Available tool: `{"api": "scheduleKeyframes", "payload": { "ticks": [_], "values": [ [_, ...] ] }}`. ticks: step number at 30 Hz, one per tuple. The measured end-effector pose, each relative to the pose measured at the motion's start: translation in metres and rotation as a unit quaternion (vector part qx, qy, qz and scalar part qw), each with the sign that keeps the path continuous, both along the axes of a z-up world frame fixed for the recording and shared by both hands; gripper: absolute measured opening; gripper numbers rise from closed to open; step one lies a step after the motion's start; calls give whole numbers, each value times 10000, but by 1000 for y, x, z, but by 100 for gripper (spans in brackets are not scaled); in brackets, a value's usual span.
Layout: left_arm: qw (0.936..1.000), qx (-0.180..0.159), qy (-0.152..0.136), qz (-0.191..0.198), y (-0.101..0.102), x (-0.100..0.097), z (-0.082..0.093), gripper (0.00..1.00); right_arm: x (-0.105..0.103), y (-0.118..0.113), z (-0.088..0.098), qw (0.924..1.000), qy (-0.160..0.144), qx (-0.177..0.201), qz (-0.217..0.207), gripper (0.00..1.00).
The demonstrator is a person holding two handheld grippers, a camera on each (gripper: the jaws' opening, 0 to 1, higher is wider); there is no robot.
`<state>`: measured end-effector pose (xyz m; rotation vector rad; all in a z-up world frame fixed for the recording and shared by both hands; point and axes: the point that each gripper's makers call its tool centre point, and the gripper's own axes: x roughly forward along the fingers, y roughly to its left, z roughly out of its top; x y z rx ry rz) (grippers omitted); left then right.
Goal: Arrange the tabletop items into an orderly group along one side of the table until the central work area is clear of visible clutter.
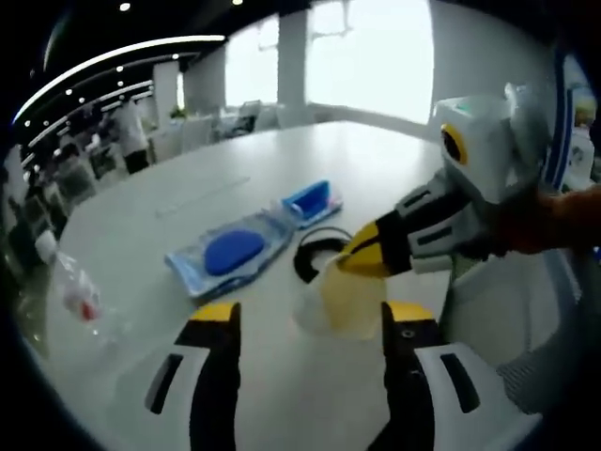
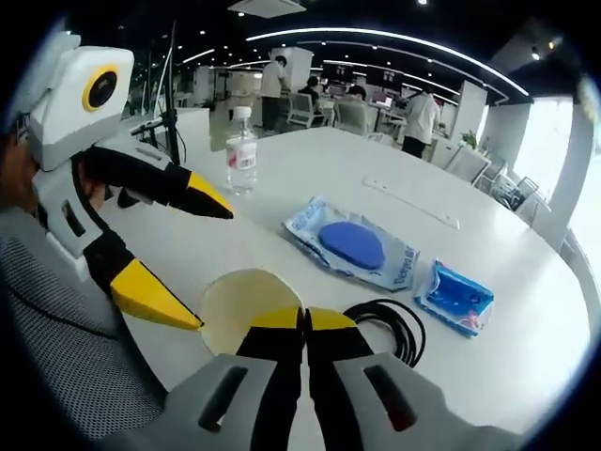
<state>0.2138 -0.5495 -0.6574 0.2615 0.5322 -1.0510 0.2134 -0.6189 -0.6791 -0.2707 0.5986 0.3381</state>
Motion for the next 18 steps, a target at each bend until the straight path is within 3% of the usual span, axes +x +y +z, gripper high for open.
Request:
{"api": "scheduleKeyframes", "payload": {
  "ticks": [8,12,18],
  "values": [
    [9999,88,-42,110,24,-2,-3,70,1,-2,1,9999,11,136,-77,0],
    [9998,150,103,32,35,-8,-6,70,1,-4,1,10000,-15,51,-83,0],
    [9997,223,-51,-40,54,-14,-2,73,2,-5,1,9999,5,101,-115,0]
  ]
}}
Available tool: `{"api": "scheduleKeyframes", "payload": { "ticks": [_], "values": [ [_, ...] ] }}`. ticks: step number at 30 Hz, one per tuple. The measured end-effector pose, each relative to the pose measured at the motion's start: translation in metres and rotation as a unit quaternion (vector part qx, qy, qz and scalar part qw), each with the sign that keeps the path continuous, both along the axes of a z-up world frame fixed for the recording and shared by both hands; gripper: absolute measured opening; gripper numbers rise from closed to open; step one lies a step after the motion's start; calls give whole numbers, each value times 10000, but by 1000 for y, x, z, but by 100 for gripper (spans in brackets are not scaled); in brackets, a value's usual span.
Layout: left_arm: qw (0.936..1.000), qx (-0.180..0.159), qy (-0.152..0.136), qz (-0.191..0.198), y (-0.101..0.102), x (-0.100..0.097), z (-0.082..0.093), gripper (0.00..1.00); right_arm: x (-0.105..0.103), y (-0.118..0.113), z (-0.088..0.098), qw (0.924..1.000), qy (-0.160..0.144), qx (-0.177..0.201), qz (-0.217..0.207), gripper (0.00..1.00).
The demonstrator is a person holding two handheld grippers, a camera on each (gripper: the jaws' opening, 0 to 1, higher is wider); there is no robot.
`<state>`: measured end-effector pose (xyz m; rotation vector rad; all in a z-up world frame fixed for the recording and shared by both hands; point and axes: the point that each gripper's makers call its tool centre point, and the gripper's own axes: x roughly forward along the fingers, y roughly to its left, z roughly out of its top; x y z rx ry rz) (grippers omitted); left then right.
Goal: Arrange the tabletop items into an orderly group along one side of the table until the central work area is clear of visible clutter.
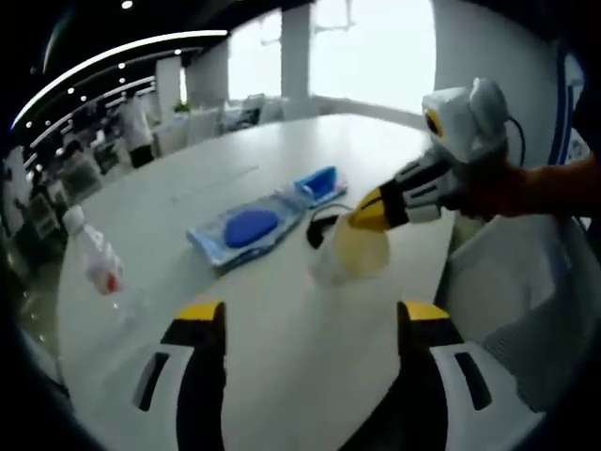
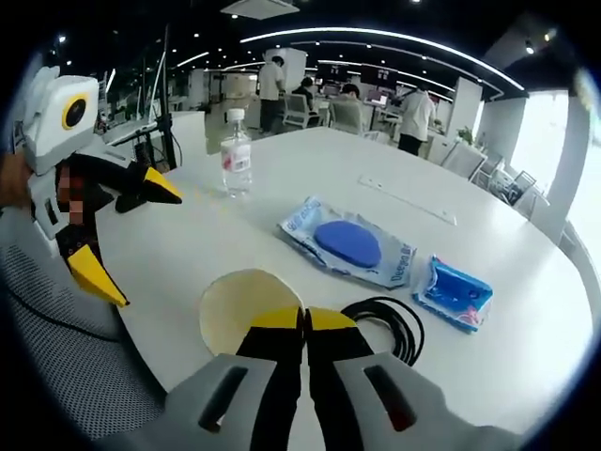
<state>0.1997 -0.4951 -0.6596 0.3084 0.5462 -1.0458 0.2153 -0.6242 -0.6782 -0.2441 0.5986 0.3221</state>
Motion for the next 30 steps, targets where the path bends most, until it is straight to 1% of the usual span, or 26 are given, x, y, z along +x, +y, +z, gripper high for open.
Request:
{"api": "scheduleKeyframes", "payload": {
  "ticks": [2,5,10,13,16,17,19,22,24,25,27,28,29,30],
  "values": [
    [9999,-20,-46,-104,6,-5,2,76,1,-1,1,10000,-18,-14,-2,0],
    [9999,-70,-85,-99,14,-7,5,79,1,-1,3,10000,-61,7,-13,0],
    [9999,-96,-33,101,28,-8,10,80,2,-2,4,10000,-81,20,-38,0],
    [9997,-116,-42,188,32,-10,13,81,1,-3,3,10000,-58,22,-46,0],
    [9998,-94,-55,161,34,-16,13,84,1,-3,2,10000,-36,33,-39,0],
    [9999,30,-128,24,37,-24,11,84,1,-2,2,10000,-24,32,-30,0],
    [9998,155,-146,-58,40,-31,7,88,0,-2,1,10000,-15,34,-23,0],
    [9997,180,-188,-30,45,-36,8,92,0,-1,0,10000,6,55,-12,0],
    [9996,170,-155,132,49,-36,8,94,-1,-1,1,10000,4,65,-12,0],
    [9996,117,-151,200,51,-36,9,96,-1,0,1,10000,9,89,-16,0],
    [9995,30,-225,219,51,-36,11,99,-1,1,1,9999,24,138,-25,0],
    [9994,1,-238,238,51,-36,11,100,-1,1,1,9999,26,144,-25,0],
    [9990,-155,-290,300,49,-35,13,100,-2,1,0,9998,43,185,-28,0],
    [9990,-202,-244,309,48,-36,12,100,-2,2,0,9998,52,207,-27,0]
  ]
}}
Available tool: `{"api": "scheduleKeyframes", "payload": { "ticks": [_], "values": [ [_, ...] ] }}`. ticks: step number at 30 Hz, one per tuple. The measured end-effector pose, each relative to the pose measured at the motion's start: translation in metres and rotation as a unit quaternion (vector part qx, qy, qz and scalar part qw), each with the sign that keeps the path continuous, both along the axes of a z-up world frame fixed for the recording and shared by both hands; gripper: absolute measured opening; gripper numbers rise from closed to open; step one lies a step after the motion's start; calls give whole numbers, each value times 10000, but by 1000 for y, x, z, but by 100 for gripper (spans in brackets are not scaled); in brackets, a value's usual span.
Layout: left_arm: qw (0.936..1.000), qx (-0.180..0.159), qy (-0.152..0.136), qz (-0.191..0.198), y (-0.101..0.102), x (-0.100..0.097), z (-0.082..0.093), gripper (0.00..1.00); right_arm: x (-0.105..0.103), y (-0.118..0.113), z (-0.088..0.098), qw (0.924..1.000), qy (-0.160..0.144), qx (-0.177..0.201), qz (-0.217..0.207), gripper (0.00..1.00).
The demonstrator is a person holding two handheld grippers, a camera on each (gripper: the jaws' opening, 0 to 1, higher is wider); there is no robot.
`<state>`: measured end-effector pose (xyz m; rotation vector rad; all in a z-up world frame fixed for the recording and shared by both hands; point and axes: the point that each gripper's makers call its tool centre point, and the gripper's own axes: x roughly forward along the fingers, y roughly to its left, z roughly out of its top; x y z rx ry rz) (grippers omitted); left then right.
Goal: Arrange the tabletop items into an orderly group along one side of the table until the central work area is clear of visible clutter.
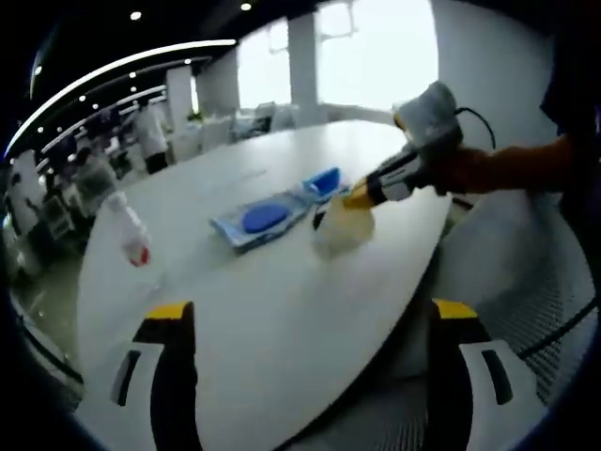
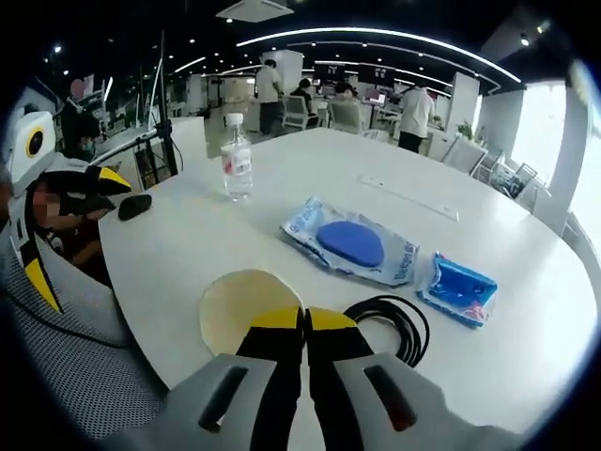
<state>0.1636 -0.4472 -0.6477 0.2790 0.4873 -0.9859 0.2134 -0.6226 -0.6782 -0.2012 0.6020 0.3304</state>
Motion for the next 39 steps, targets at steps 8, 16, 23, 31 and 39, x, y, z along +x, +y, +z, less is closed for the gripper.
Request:
{"api": "scheduleKeyframes", "payload": {
  "ticks": [8,16,23,31,39],
  "values": [
    [9994,227,-211,-122,-2,-1,-7,100,-5,0,-6,9997,224,53,97,0],
    [9999,62,-132,-21,-1,1,-6,100,-5,-4,1,9988,417,70,241,0],
    [9998,28,-154,95,1,4,-5,100,1,-5,10,9975,470,-152,501,0],
    [9998,8,-157,146,2,5,-4,100,6,-7,16,9959,609,-164,647,0],
    [9999,45,-71,145,2,4,-8,99,19,-7,29,9947,705,12,744,0]
  ]
}}
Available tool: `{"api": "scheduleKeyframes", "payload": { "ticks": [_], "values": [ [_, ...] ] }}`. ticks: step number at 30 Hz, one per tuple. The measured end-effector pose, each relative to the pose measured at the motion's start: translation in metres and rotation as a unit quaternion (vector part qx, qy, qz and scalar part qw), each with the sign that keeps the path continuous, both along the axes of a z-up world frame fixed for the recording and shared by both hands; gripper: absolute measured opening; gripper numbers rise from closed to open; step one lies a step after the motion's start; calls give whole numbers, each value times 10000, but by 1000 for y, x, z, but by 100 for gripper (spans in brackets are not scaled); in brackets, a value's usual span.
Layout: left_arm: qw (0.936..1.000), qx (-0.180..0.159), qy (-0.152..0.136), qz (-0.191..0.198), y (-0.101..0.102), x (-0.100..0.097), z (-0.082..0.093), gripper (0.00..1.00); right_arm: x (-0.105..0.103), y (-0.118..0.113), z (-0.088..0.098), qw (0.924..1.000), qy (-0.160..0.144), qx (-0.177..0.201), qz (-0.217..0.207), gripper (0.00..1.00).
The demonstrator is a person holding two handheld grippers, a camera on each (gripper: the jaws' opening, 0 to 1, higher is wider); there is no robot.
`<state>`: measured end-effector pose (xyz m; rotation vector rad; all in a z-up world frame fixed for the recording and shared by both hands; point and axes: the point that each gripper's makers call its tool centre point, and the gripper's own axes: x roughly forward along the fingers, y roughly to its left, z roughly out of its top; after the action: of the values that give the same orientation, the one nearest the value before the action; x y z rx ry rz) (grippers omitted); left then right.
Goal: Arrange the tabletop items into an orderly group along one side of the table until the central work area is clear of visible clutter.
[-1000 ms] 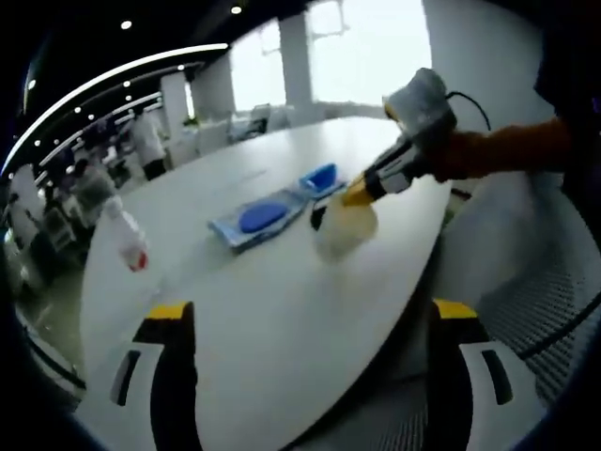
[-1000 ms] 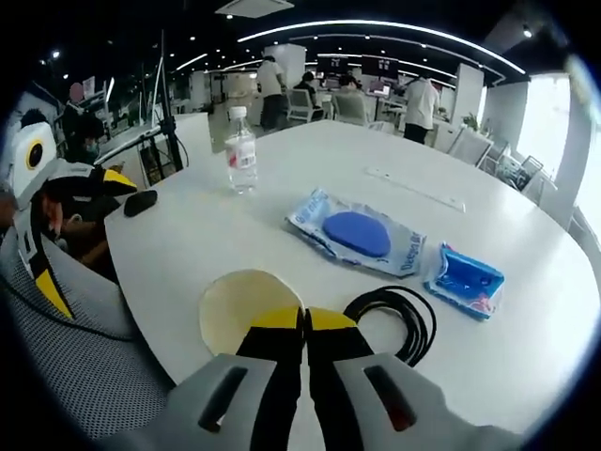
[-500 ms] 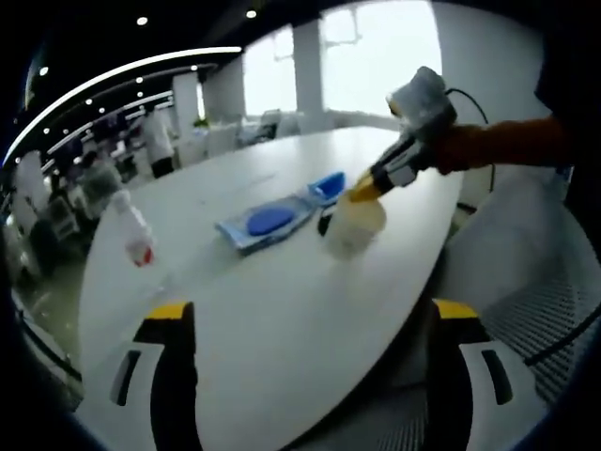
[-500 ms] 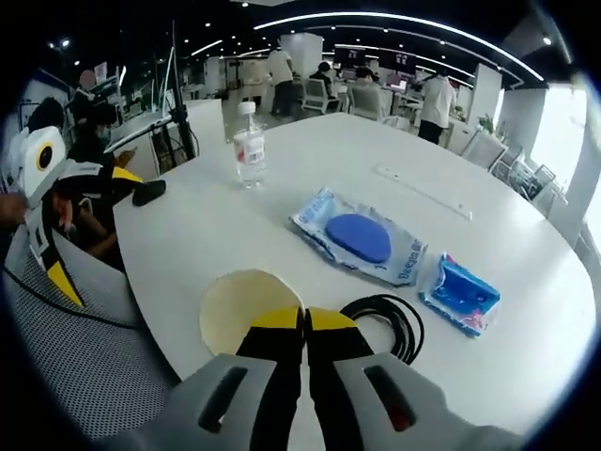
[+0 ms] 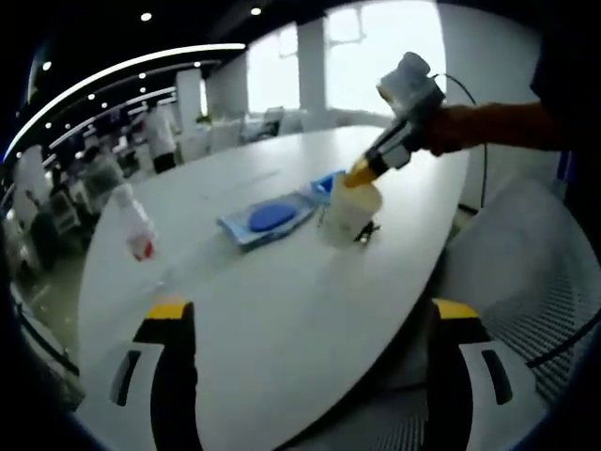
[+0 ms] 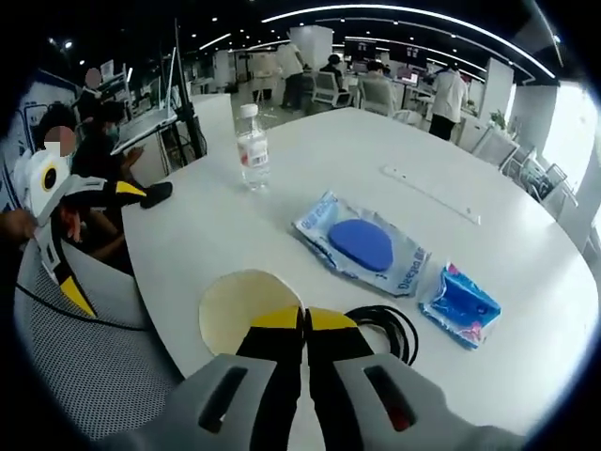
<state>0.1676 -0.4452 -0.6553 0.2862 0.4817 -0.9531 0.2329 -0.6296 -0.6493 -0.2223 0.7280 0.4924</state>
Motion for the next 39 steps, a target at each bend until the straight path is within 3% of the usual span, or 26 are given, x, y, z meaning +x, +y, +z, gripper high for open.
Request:
{"api": "scheduleKeyframes", "payload": {
  "ticks": [8,18,39],
  "values": [
    [9999,102,39,-22,1,-1,-3,98,12,17,9,9986,-112,-153,500,0],
    [9999,109,20,73,4,2,-3,98,25,30,15,9965,-53,-183,818,0],
    [9997,153,-73,176,14,3,-3,96,64,34,31,9983,60,164,560,0]
  ]
}}
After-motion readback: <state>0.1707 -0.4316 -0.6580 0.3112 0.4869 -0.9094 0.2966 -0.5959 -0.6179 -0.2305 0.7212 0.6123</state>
